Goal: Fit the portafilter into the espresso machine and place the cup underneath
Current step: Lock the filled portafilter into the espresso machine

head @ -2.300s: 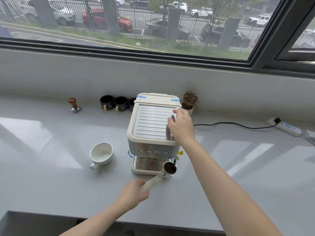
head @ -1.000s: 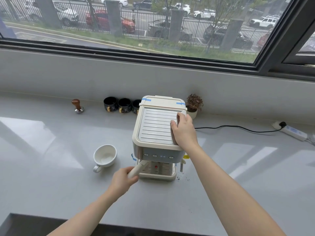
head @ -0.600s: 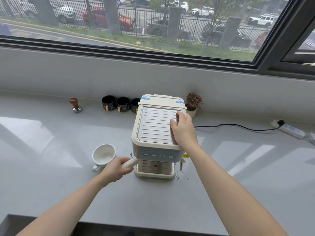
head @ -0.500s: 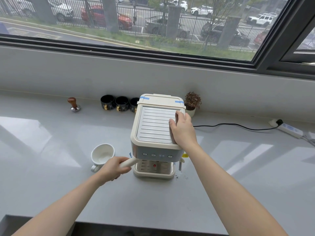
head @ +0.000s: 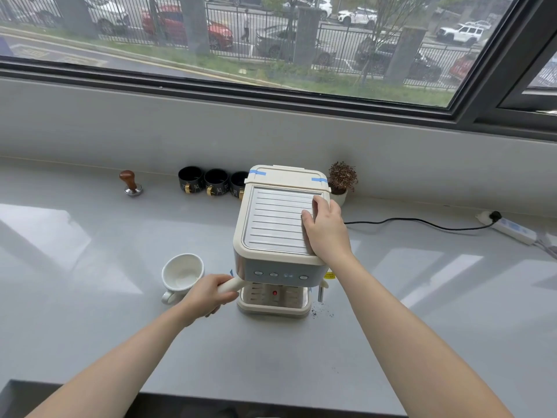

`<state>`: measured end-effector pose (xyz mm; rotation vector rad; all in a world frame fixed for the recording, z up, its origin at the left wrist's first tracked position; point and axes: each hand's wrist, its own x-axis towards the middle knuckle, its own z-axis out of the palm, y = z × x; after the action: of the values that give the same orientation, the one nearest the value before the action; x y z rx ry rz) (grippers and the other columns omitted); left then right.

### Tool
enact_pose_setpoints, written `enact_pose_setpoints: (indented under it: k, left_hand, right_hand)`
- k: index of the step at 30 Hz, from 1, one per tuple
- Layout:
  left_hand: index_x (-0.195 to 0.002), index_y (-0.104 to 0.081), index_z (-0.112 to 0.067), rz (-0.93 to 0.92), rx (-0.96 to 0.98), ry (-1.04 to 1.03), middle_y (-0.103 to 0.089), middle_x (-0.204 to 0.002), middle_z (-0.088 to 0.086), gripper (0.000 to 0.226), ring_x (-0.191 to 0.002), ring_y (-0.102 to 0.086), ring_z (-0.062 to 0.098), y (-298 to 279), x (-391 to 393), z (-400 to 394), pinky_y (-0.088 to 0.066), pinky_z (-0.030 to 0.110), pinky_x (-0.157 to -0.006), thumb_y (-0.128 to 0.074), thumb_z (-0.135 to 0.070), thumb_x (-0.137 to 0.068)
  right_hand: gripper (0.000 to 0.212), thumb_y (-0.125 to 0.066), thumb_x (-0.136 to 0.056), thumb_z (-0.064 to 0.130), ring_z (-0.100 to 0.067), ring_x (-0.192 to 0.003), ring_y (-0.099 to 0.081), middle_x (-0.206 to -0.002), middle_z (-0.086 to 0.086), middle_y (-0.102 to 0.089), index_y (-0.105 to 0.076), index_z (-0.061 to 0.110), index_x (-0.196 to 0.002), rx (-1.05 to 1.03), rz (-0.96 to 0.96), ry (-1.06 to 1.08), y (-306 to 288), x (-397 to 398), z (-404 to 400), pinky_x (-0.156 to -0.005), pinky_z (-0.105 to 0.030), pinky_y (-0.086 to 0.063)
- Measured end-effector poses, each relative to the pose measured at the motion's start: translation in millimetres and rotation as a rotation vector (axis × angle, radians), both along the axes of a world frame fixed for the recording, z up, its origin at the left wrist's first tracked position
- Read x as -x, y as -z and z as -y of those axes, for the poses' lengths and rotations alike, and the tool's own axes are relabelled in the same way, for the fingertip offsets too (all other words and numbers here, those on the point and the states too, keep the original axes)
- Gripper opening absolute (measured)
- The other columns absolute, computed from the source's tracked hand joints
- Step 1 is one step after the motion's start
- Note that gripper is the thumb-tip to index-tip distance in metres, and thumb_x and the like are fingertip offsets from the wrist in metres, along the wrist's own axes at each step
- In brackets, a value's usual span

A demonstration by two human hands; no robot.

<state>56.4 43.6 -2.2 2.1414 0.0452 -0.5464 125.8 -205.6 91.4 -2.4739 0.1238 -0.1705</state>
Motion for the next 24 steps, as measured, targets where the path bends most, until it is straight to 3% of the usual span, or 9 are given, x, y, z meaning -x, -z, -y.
enact_pose_setpoints:
  k: [9,15,19,24]
  left_hand:
    - [-0.072,-0.064,-0.022,-0.007,0.069,-0.054,-0.05,-0.056,-0.001,0.009,-0.042,-0.041,0.019,-0.3,5.3,14.1,-0.028,0.021,-0.037,-0.061,-0.017,-0.078]
    - [-0.081,-0.065,-0.012,-0.009,0.086,-0.033,-0.047,-0.056,-0.002,0.007,-0.043,-0.04,0.02,1.8,10.0,5.5,-0.027,0.021,-0.038,-0.062,-0.018,-0.078]
    - [-0.071,-0.063,-0.022,-0.024,0.082,-0.001,-0.047,-0.055,-0.004,0.01,-0.041,-0.04,0.017,-2.4,6.8,2.3,-0.026,0.02,-0.038,-0.062,-0.018,-0.08]
    - [-0.089,-0.07,-0.016,-0.018,0.018,0.071,-0.048,-0.05,-0.006,0.012,-0.04,-0.042,0.013,-16.9,-13.1,-11.2,-0.028,0.02,-0.039,-0.064,-0.014,-0.079]
  right_hand:
    - [0.046,-0.037,-0.097,0.038,-0.028,-0.12,-0.047,-0.139,-0.007,-0.04,-0.037,0.02,-0.14,-0.014,0.001,0.002,-1.5,0.7,-1.5,-0.093,-0.037,-0.042]
    - [0.048,-0.038,-0.097,0.039,-0.028,-0.123,-0.046,-0.14,-0.008,-0.04,-0.036,0.021,-0.141,-0.034,-0.01,0.005,-1.4,0.7,-1.5,-0.095,-0.039,-0.042]
    - [0.048,-0.038,-0.097,0.039,-0.028,-0.124,-0.046,-0.141,-0.008,-0.04,-0.036,0.021,-0.141,-0.034,-0.019,0.007,-2.2,1.3,-1.2,-0.095,-0.039,-0.042]
    - [0.049,-0.037,-0.097,0.039,-0.027,-0.124,-0.045,-0.141,-0.008,-0.039,-0.034,0.021,-0.143,-0.037,-0.022,0.004,-2.8,1.1,-1.4,-0.095,-0.037,-0.04]
